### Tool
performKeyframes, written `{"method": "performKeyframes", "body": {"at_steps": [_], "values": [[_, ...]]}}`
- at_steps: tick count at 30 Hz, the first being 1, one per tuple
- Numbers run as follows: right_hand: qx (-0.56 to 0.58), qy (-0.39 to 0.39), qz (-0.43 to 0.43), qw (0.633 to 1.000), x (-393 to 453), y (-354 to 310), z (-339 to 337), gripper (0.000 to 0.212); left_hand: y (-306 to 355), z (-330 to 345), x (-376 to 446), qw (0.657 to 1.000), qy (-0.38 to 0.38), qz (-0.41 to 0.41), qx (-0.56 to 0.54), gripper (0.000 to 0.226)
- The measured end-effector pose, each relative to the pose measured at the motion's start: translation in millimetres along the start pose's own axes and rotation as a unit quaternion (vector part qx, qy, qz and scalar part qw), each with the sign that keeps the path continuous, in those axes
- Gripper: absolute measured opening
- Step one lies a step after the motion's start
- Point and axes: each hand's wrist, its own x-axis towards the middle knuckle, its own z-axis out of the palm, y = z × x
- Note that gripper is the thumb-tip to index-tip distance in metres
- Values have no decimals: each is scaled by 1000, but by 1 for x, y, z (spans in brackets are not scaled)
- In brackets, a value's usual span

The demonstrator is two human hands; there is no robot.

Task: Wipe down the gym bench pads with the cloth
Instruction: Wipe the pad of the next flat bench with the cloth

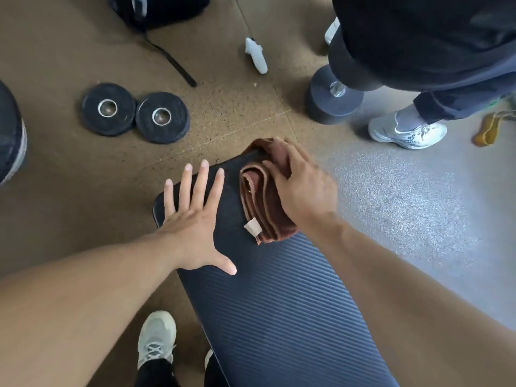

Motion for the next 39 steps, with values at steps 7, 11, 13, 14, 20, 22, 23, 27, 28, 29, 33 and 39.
{"method": "performKeyframes", "body": {"at_steps": [7, 11, 13, 14, 20, 22, 23, 27, 28, 29, 33, 39], "values": [[36, 11, 214, 976, -36, 29, 15, 68, -3, 1, 2, 1000, 3, 5, -24, 177], [73, 21, 138, 988, 16, -10, 20, 43, -2, 2, 3, 999, 3, 13, -29, 177], [56, 28, 110, 992, 33, -20, 19, 39, -3, 2, 4, 1000, 3, 14, -24, 176], [40, 32, 105, 993, 35, -20, 19, 41, -3, 2, 4, 1000, 3, 13, -21, 176], [-6, 39, 118, 992, -1, 16, 6, 50, -2, 3, -1, 999, 29, 21, -22, 178], [-29, 27, 142, 989, -37, 39, 5, 55, -2, 6, -4, 998, 49, 26, -9, 178], [-39, 15, 161, 986, -59, 54, 5, 58, 0, 7, -5, 998, 56, 26, 2, 177], [-10, -32, 267, 963, -163, 109, 1, 67, 9, 4, -5, 998, 47, 46, 23, 173], [21, -29, 283, 959, -183, 116, 2, 61, 10, 4, -5, 998, 40, 52, 24, 172], [49, -22, 297, 953, -195, 118, 3, 55, 11, 3, -4, 998, 31, 53, 25, 173], [90, 20, 277, 956, -163, 103, 12, 50, 14, 1, -1, 999, 16, 40, 21, 175], [127, 38, 164, 978, -55, 63, 28, 55, 19, 2, -5, 999, 25, 36, 23, 176]]}}
